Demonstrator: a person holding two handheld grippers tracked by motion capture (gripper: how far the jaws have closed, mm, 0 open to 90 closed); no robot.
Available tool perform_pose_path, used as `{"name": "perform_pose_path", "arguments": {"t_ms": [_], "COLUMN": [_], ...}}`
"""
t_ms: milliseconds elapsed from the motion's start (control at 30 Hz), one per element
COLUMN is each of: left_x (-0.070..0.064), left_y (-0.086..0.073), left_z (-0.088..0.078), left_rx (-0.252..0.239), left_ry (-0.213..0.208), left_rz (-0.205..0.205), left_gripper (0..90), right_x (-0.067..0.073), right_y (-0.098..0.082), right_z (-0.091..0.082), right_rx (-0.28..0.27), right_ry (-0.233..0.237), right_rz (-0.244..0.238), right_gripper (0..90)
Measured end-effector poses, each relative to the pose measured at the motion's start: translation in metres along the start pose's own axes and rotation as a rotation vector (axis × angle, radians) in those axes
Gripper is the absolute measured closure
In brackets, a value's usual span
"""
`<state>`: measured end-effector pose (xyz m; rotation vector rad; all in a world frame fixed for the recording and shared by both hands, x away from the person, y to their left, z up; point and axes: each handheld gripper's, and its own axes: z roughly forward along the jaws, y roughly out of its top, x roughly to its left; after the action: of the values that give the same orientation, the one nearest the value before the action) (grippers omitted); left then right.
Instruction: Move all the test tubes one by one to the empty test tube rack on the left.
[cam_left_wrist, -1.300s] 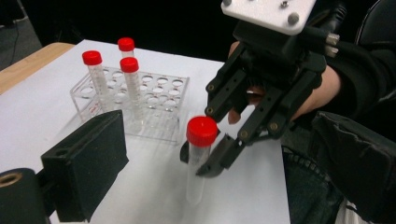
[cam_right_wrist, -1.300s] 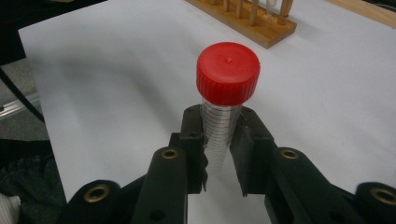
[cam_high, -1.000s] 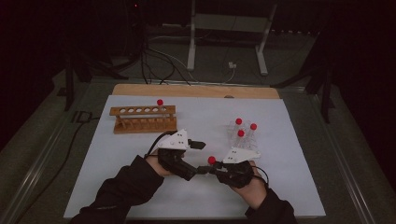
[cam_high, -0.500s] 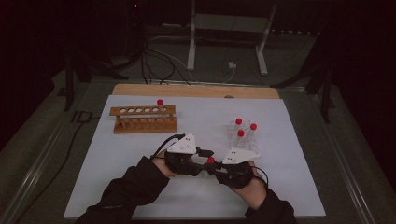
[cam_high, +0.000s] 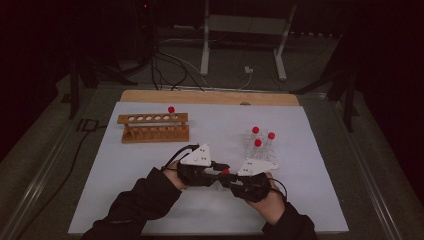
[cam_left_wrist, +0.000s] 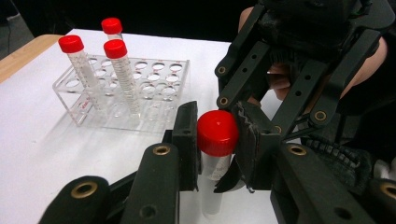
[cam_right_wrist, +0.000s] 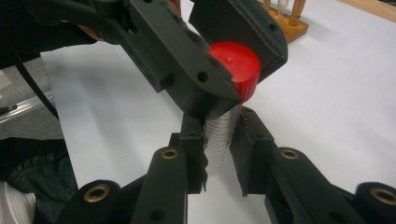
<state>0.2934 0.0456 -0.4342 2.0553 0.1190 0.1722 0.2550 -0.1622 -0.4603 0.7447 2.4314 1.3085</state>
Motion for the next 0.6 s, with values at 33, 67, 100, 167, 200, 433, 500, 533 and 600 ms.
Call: {"name": "perform_pose_path", "arguments": {"t_ms": [33,67,100,167,200,433,500,533,600], "left_x": [0.0,0.001,0.001,0.002,0.003,0.007,0.009,0.009,0.012], "left_y": [0.0,0.0,0.0,0.0,0.0,0.001,0.001,0.001,0.001], "left_z": [0.0,-0.001,-0.001,-0.003,-0.004,-0.016,-0.02,-0.021,-0.026], "left_rx": [0.001,-0.001,-0.004,-0.008,-0.011,-0.009,-0.01,-0.008,-0.012], "left_ry": [0.001,0.002,0.002,0.01,0.014,0.041,0.05,0.057,0.065], "left_rz": [-0.001,-0.005,-0.008,-0.011,-0.015,-0.016,-0.022,-0.019,-0.029], "left_gripper": [71.9,71.9,71.9,71.9,71.9,71.9,72.0,72.0,72.0], "right_x": [0.0,0.0,0.0,-0.001,-0.001,-0.004,-0.006,-0.007,-0.009], "right_y": [0.0,0.0,0.0,0.0,-0.001,-0.001,-0.001,-0.001,0.0], "right_z": [0.0,0.0,0.0,0.0,0.001,-0.003,-0.006,-0.007,-0.01], "right_rx": [0.001,0.0,-0.005,-0.013,-0.011,-0.018,-0.029,-0.033,-0.045], "right_ry": [0.0,0.0,-0.001,0.006,0.0,-0.019,-0.028,-0.028,-0.035], "right_rz": [0.002,0.003,0.006,0.013,0.012,0.024,0.034,0.041,0.042], "right_gripper": [75.0,74.7,74.2,69.6,66.2,51.5,47.7,45.7,42.1]}}
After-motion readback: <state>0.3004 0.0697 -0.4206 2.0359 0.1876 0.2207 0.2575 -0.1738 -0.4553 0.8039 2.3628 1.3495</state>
